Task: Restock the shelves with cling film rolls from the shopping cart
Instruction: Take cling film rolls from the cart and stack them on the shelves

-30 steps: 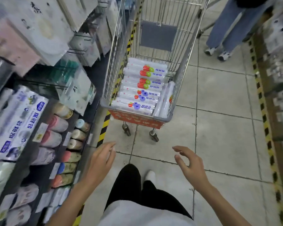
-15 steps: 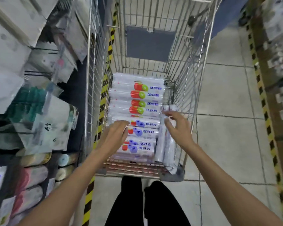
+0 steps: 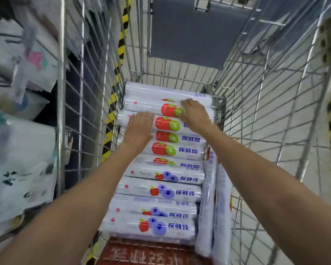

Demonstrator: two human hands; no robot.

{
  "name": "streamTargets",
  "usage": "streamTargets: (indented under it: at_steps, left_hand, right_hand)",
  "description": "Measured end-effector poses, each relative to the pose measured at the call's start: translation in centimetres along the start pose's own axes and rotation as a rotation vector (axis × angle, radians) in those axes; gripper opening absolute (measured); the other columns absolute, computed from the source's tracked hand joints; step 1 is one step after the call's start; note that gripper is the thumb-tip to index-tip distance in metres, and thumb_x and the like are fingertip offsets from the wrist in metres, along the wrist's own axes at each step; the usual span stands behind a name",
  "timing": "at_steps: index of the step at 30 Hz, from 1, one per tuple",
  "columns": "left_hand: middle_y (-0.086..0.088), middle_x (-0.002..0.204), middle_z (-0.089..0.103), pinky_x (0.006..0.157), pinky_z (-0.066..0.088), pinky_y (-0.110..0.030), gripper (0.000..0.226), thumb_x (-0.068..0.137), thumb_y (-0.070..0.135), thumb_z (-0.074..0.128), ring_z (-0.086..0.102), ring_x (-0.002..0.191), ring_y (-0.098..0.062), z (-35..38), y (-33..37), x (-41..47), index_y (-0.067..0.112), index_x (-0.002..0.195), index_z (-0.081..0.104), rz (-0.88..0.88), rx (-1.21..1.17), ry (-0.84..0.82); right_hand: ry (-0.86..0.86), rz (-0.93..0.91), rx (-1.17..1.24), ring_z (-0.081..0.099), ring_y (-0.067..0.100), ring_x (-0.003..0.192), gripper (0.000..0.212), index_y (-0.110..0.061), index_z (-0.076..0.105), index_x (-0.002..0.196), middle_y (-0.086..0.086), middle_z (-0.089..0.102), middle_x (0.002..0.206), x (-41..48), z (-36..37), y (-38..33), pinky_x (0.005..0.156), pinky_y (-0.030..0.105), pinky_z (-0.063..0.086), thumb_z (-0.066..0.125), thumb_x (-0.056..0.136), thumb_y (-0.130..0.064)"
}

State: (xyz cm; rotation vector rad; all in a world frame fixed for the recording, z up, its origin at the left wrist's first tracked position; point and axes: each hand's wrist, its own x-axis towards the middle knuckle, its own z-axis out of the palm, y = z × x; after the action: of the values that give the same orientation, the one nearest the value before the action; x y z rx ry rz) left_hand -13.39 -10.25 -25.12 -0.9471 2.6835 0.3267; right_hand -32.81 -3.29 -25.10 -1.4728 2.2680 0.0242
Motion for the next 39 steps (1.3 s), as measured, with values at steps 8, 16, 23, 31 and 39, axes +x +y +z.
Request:
streamTargets:
  at_steps: [8,16,23,31,39]
  left_hand:
    - [-0.011,0.130,0.049,0.097,0.034,-0.035,0.075,0.081,0.041,0.069,0.045,0.117,-0.029,0.5,0.2,1.4,0.011,0.137,0.030,0.035,0.015,-0.113]
    - [-0.009,0.121,0.054,0.087,0.042,-0.035,0.064,0.079,0.053,0.064,0.053,0.109,-0.028,-2.2,1.3,-2.7,0.011,0.125,0.047,0.012,-0.019,-0.393]
    - [-0.007,0.111,0.061,0.067,0.042,-0.027,0.056,0.079,0.049,0.069,0.058,0.091,-0.023,-6.2,1.6,-8.4,0.010,0.116,0.053,-0.390,-0.480,-0.425]
    - [-0.002,0.103,0.067,0.081,0.048,-0.027,0.044,0.081,0.042,0.069,0.061,0.099,-0.023,-13.0,5.1,-19.0,0.016,0.114,0.059,-0.598,-1.431,0.084]
    - [0.000,0.062,0.070,0.045,0.051,-0.022,0.014,0.088,0.015,0.061,0.064,0.049,-0.013,-21.8,12.1,-35.0,0.009,0.100,0.058,-0.666,-1.868,0.567]
  right_hand:
    - [-0.129,-0.020,-0.122,0.040,0.033,0.121,0.060,-0.001,0.043,0.131,0.018,0.040,0.131,2.2,-0.9,-0.3,0.094,0.042,0.038,0.064,0.086,-0.035]
    - [-0.297,-0.028,-0.227,0.039,0.034,0.123,0.060,-0.005,0.046,0.130,0.017,0.043,0.130,2.1,-2.3,-0.8,0.101,0.049,0.033,0.062,0.086,-0.042]
    - [-0.178,-0.039,-0.011,0.055,0.026,0.090,0.050,-0.007,0.055,0.108,0.011,0.061,0.104,-3.1,-11.3,-0.8,0.081,0.037,0.047,0.057,0.086,-0.052]
    - [-0.185,-0.128,0.884,0.060,0.015,0.068,0.034,-0.014,0.067,0.080,-0.002,0.067,0.074,-18.5,-19.4,-1.9,0.063,0.027,0.043,0.065,0.081,-0.048]
    - [-0.416,-0.252,1.163,0.067,0.023,0.072,0.060,0.003,0.060,0.108,0.014,0.072,0.085,-31.5,-21.3,-8.3,0.070,0.034,0.055,0.075,0.072,-0.043]
